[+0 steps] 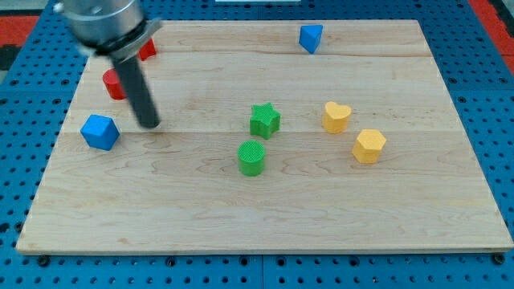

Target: Point at the blue triangle

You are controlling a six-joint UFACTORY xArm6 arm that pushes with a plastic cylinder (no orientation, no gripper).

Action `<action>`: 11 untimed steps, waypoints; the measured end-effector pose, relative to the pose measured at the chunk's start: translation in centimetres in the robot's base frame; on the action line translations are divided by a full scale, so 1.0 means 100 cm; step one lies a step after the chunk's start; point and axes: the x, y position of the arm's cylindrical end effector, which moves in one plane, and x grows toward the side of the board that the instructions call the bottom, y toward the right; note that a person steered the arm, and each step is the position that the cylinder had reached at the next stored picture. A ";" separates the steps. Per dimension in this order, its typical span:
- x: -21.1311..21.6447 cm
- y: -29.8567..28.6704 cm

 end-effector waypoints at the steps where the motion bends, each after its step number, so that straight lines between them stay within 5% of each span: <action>1: -0.085 0.041; 4: -0.120 0.288; 5: -0.176 0.310; 6: -0.149 0.267; 7: -0.069 0.222; 8: -0.070 0.286; 9: -0.134 0.307; 11: -0.160 0.192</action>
